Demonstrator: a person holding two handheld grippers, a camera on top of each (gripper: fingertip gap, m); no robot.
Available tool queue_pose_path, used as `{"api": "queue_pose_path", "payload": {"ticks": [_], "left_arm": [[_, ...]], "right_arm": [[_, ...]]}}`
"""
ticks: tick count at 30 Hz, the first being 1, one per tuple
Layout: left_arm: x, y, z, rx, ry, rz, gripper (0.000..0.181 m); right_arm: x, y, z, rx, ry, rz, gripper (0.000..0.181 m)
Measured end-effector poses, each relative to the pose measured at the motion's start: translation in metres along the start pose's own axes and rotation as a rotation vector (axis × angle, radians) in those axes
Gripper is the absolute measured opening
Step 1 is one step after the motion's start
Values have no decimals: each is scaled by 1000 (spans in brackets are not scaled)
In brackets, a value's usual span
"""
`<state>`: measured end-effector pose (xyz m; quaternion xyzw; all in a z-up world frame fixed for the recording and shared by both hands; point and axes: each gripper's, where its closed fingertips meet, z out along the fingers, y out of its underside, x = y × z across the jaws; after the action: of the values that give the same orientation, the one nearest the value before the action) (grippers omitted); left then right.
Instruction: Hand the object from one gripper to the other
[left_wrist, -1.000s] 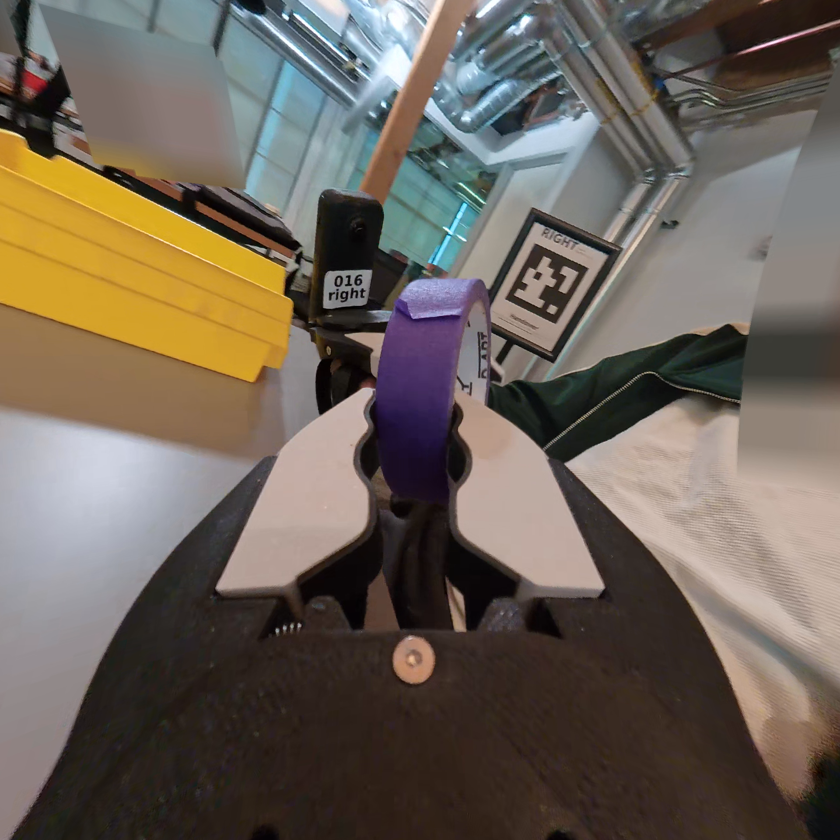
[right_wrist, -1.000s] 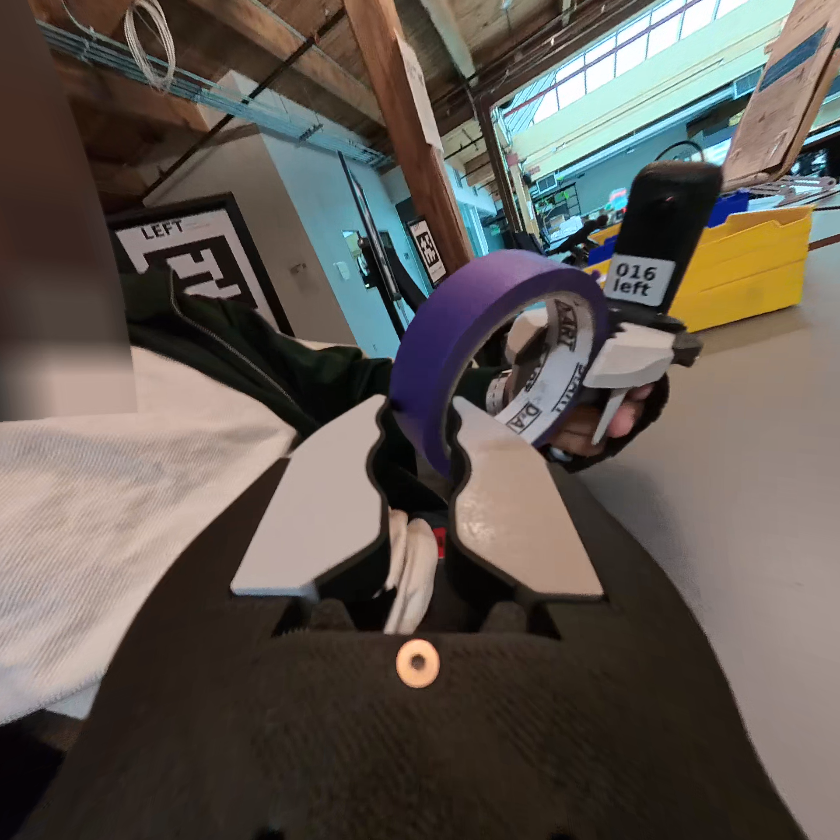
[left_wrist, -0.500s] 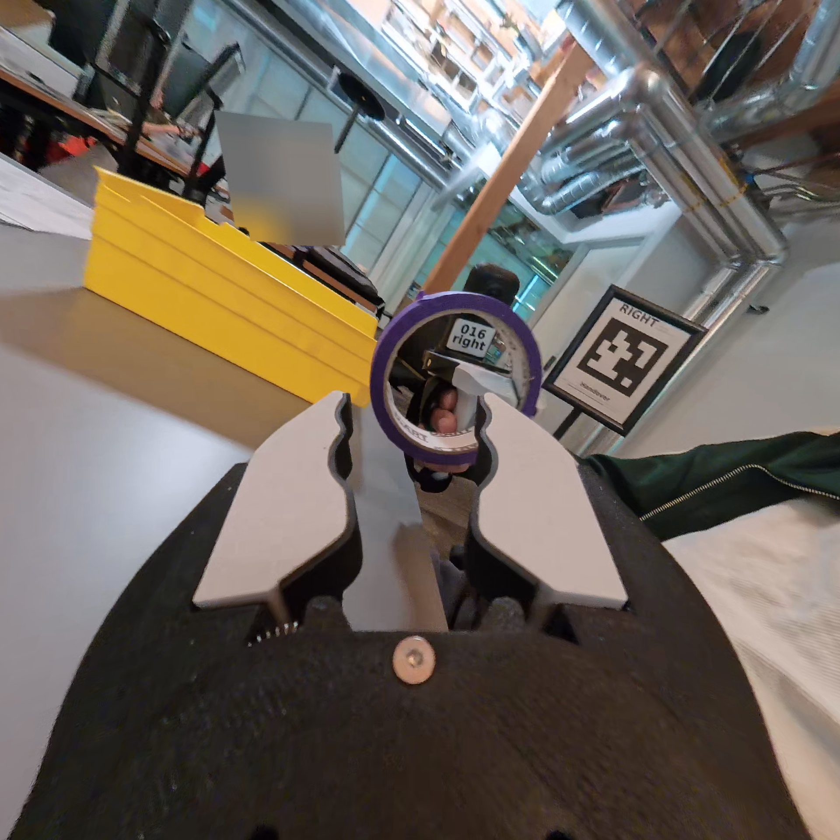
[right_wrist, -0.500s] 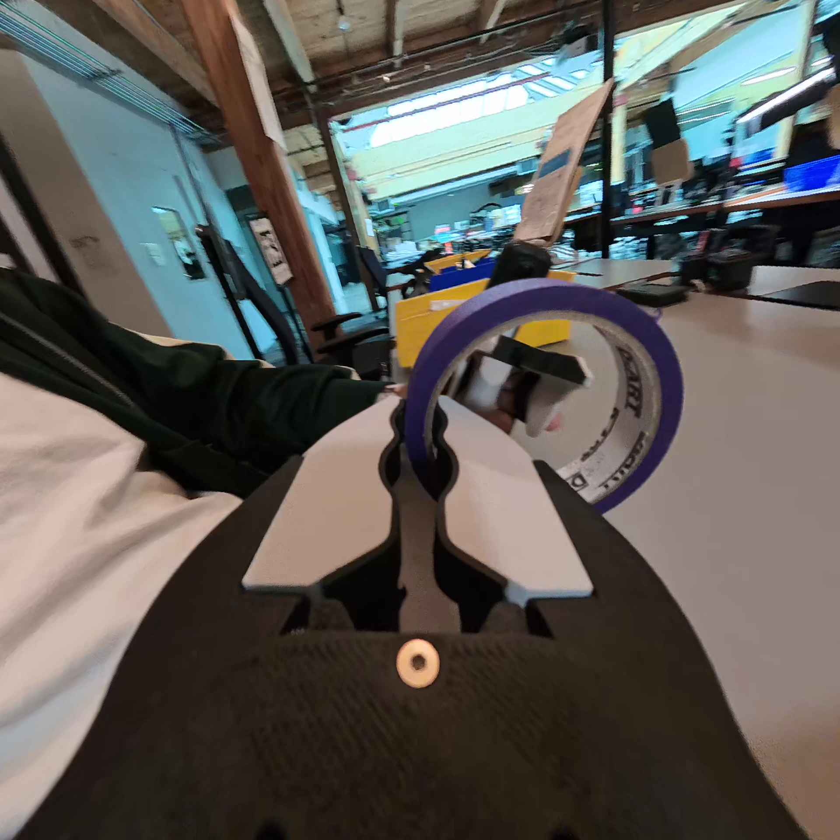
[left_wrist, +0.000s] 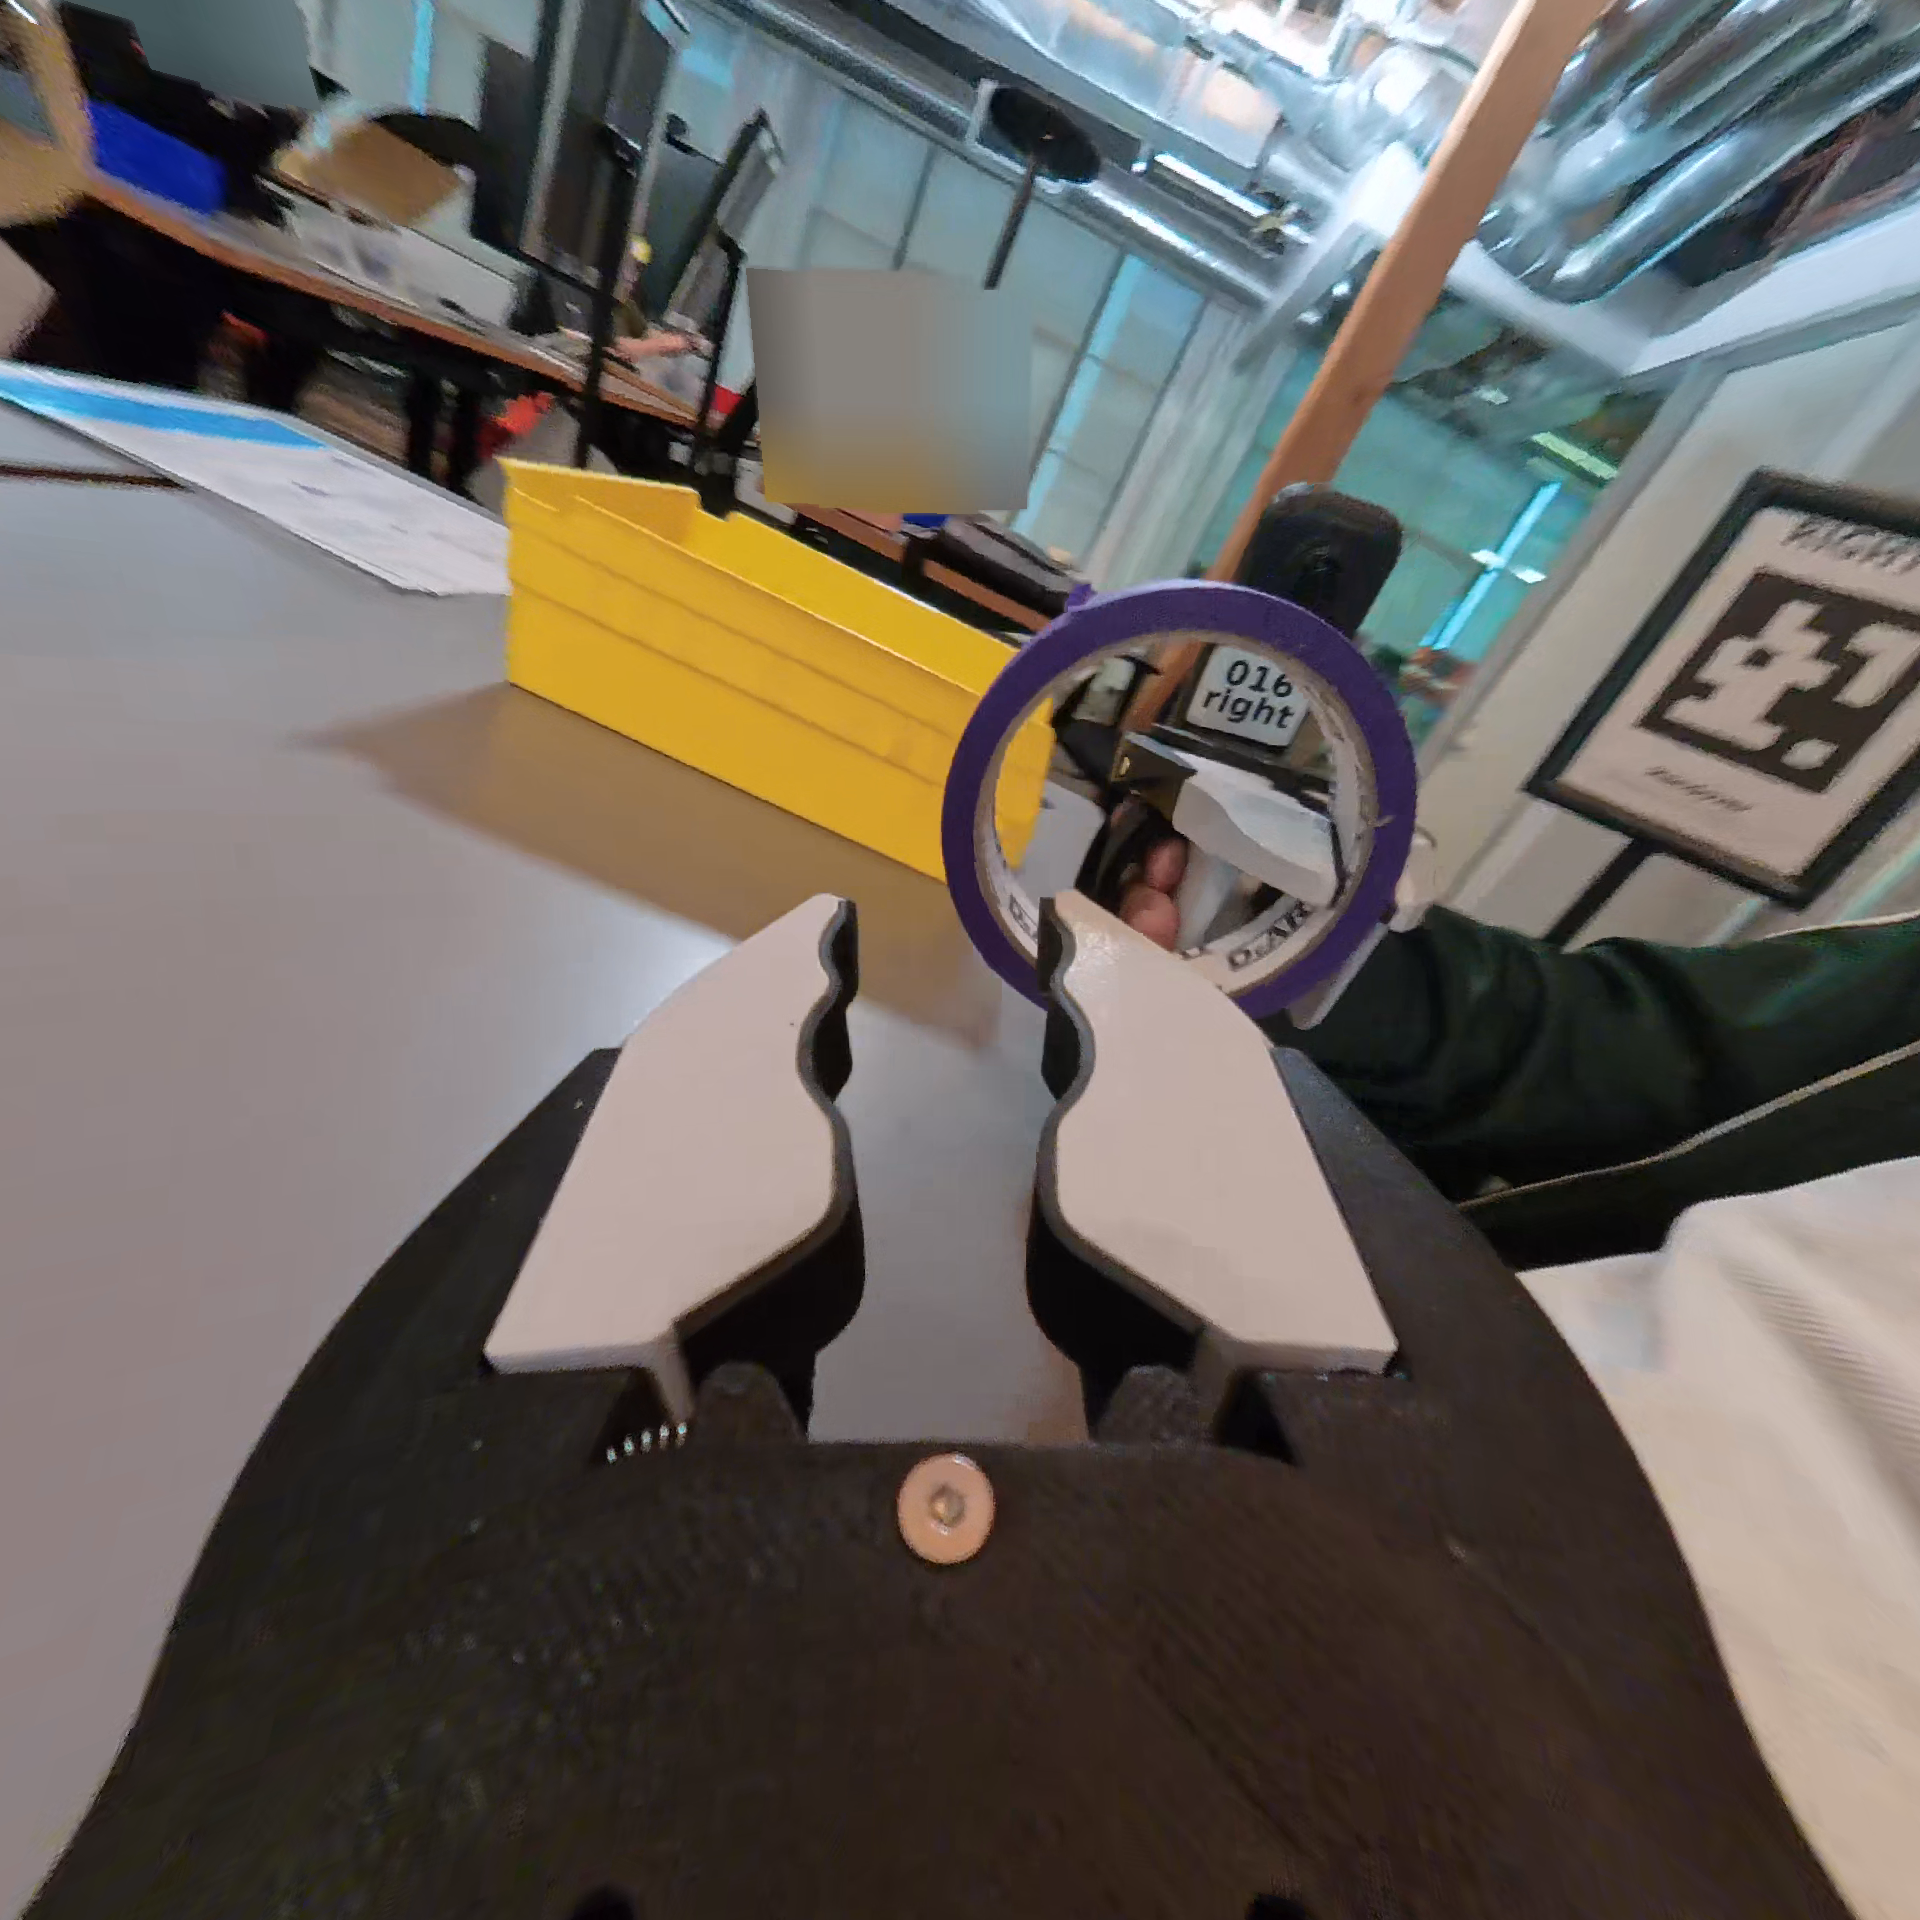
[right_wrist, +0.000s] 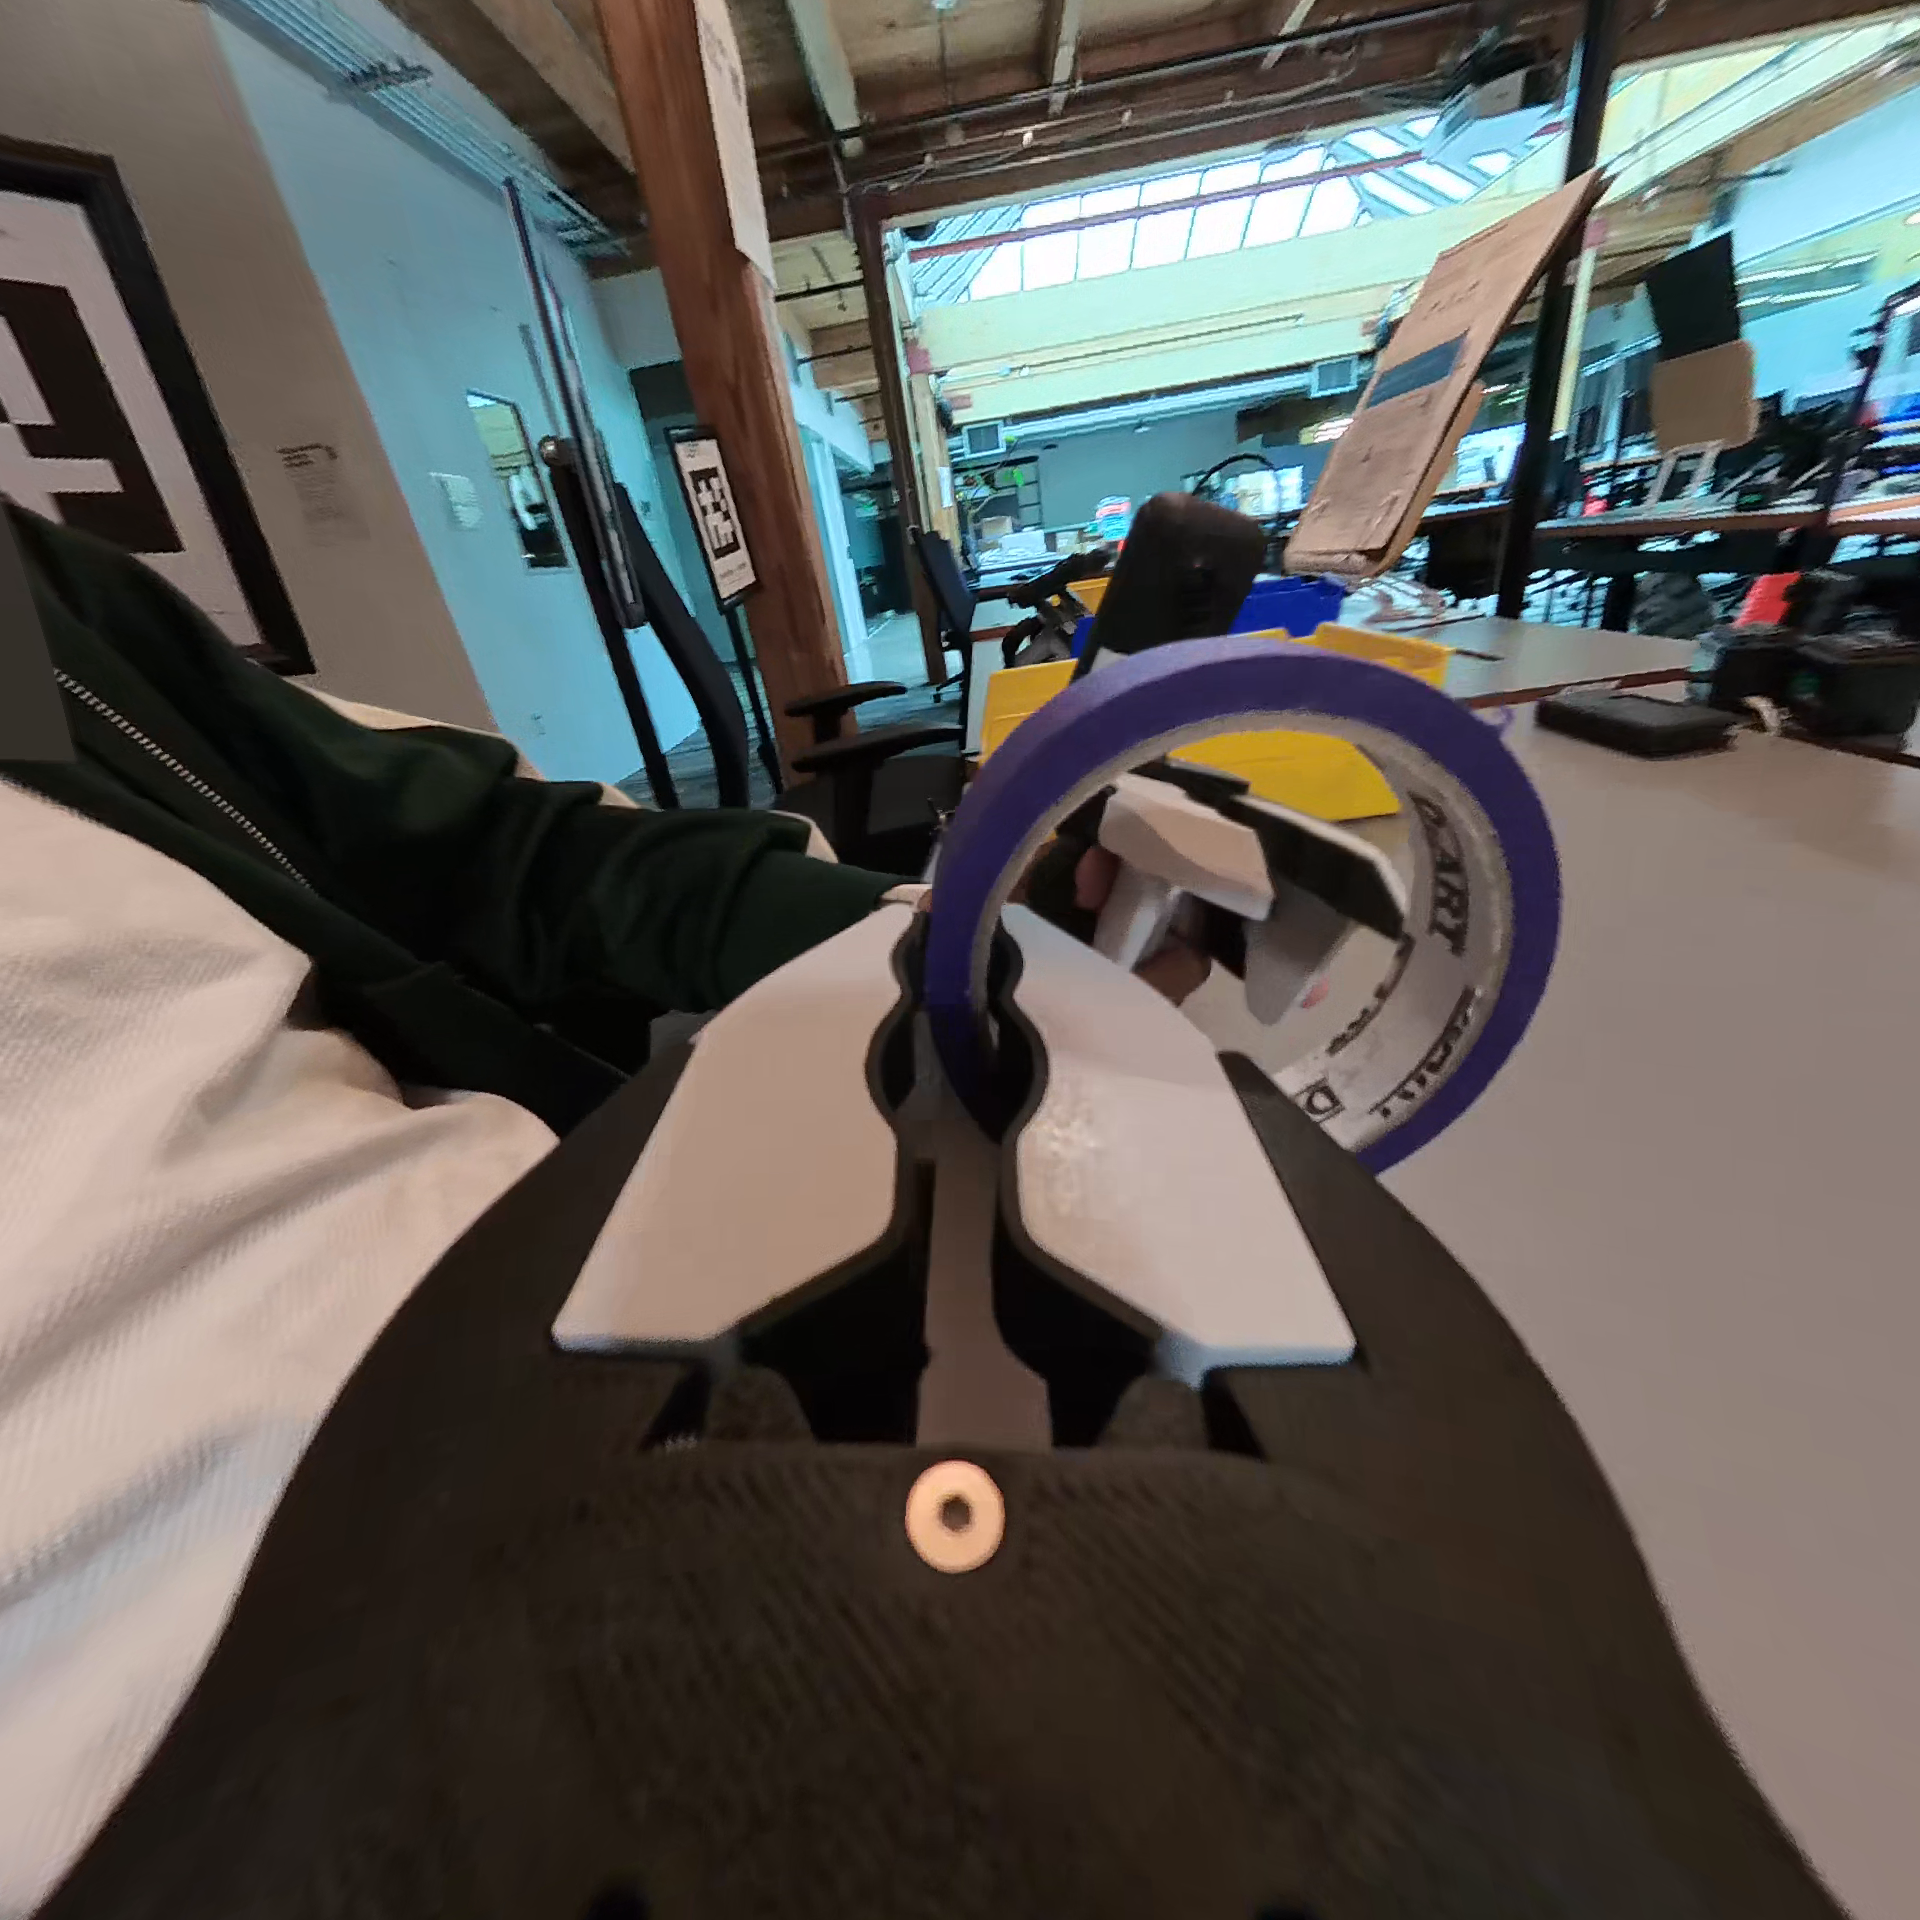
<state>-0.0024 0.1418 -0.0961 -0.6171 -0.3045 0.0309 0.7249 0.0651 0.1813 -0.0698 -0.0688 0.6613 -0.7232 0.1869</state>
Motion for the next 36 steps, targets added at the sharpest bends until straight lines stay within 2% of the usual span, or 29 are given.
{"api": "queue_pose_path", "payload": {"ticks": [3,8,10,12,14,15,18,20,26,28,31,36], "left_arm": [[-3,-2,-10,5,-95,100,35],[8,6,-10,-24,-73,135,35],[11,10,-9,-42,-71,161,27],[19,13,-8,-70,-39,170,11],[19,7,-11,-51,-56,160,9],[19,2,-13,-27,-59,149,9],[13,-4,-20,2,-79,122,9],[8,-7,-24,23,-87,99,9],[3,-4,-27,-1,-91,119,9],[8,0,-23,-17,-58,133,9],[21,5,-16,-42,14,134,9],[32,25,-5,-136,86,114,8]], "right_arm": [[-7,6,16,-12,-53,9,11],[-24,16,40,-40,-125,5,11],[-27,17,45,-40,-131,5,11],[-26,17,45,-31,-132,-5,11],[-23,12,43,-1,-126,-2,12],[-20,9,42,17,-115,11,16],[-7,6,37,47,-79,68,47],[2,7,34,47,-44,87,59],[27,1,18,71,65,83,57],[40,-2,9,63,142,25,52],[50,-4,-3,-2,247,-163,43],[40,-19,-3,-4,324,-447,36]]}}
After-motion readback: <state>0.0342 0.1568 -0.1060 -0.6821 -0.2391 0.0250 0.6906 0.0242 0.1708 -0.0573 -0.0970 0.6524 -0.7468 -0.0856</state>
